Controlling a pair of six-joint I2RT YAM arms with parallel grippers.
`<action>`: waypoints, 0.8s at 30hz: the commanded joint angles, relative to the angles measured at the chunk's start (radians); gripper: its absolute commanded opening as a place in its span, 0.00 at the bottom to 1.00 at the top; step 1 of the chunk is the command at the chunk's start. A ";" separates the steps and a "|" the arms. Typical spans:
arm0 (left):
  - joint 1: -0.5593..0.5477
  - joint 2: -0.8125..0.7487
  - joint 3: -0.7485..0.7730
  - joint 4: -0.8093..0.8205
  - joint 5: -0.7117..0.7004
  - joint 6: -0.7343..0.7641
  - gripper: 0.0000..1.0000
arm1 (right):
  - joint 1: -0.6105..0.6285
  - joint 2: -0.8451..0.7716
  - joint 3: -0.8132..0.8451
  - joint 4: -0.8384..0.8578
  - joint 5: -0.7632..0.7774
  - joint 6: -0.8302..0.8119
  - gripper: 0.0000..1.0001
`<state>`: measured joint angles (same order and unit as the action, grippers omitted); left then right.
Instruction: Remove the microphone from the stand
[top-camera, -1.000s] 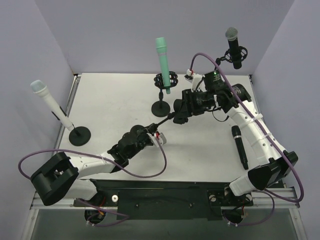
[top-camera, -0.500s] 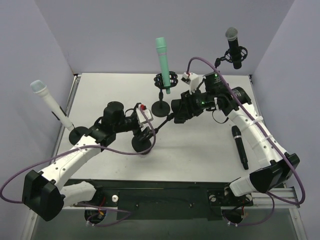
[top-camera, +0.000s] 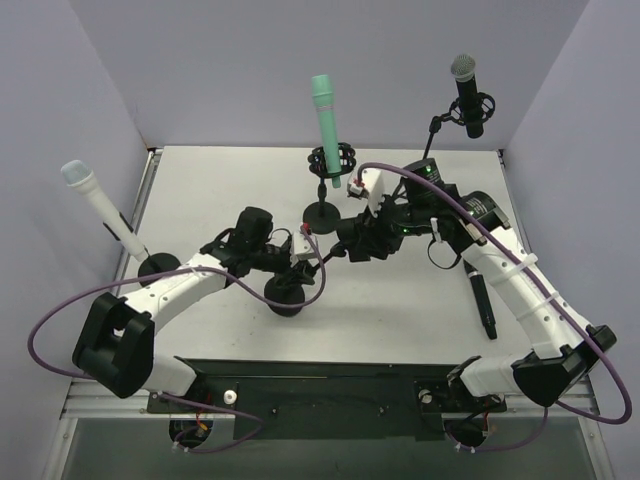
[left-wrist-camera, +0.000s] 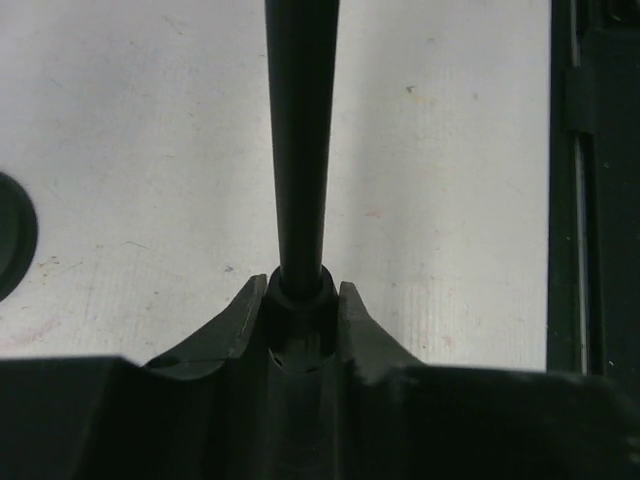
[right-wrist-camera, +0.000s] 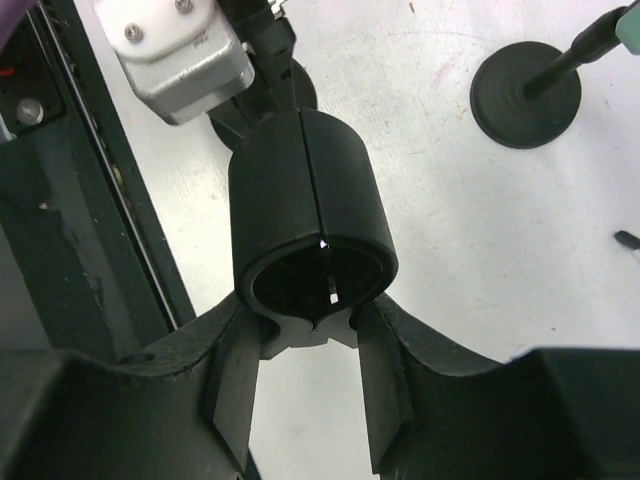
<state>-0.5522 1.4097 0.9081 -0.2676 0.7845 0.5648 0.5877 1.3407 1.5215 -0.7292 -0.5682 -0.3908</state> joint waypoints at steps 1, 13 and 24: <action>-0.002 -0.055 -0.067 0.288 -0.094 -0.098 0.00 | -0.032 0.032 0.043 -0.042 0.063 0.158 0.00; -0.373 -0.216 -0.388 0.844 -0.898 0.078 0.07 | -0.174 0.198 0.115 -0.041 -0.052 0.635 0.00; 0.010 -0.242 -0.026 0.117 -0.057 -0.293 0.87 | -0.144 0.101 0.099 -0.097 -0.088 0.176 0.00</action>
<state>-0.6552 1.1767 0.8013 0.0631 0.3267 0.3492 0.4198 1.5291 1.6360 -0.7940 -0.6460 0.0624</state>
